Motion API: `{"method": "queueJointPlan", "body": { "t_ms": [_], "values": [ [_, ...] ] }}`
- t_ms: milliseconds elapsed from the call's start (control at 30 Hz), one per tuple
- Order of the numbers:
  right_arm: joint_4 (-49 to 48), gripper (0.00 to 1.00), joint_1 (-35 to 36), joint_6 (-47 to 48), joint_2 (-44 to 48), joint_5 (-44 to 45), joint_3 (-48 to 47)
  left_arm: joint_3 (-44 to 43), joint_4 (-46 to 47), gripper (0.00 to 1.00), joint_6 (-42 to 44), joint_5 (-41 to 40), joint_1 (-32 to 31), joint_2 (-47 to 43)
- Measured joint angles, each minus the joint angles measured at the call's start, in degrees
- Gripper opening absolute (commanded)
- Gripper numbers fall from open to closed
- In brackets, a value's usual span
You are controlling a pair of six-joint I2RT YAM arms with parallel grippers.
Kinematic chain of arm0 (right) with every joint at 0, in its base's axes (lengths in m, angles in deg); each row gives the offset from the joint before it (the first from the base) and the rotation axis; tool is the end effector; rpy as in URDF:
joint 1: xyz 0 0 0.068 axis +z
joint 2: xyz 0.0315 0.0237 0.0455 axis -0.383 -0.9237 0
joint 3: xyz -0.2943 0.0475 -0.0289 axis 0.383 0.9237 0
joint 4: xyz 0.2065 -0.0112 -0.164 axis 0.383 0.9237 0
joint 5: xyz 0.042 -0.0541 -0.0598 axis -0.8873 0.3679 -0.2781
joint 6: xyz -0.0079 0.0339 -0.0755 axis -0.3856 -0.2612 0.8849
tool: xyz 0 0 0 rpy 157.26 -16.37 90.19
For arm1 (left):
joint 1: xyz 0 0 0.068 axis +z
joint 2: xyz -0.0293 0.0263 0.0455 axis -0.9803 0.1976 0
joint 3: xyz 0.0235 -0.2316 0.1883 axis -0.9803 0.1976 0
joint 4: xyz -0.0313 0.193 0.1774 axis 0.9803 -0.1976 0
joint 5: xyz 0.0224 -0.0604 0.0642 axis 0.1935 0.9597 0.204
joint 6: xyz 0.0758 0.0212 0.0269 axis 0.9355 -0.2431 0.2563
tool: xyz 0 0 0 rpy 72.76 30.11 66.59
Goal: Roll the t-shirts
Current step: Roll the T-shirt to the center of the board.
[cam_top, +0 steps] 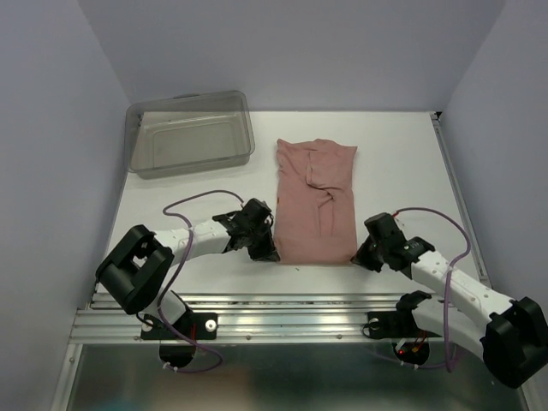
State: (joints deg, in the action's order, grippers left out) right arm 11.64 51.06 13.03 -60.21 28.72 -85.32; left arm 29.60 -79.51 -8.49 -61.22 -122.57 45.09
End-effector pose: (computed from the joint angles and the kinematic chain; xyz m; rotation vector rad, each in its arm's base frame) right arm 0.1523 0.0745 0.1580 0.7795 2.5603 0.4009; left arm 0.2070 -0.2233 0.1596 -0.0794 2.7312 -0.9075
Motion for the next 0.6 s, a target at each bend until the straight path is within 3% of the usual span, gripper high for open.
{"method": "queueJointPlan", "body": {
  "t_ms": [600],
  "values": [
    [2.03,0.01,0.00,0.81,-0.76,2.80,-5.31,-5.14,-6.75,0.00,0.42,4.85,5.51,1.60]
  ]
}}
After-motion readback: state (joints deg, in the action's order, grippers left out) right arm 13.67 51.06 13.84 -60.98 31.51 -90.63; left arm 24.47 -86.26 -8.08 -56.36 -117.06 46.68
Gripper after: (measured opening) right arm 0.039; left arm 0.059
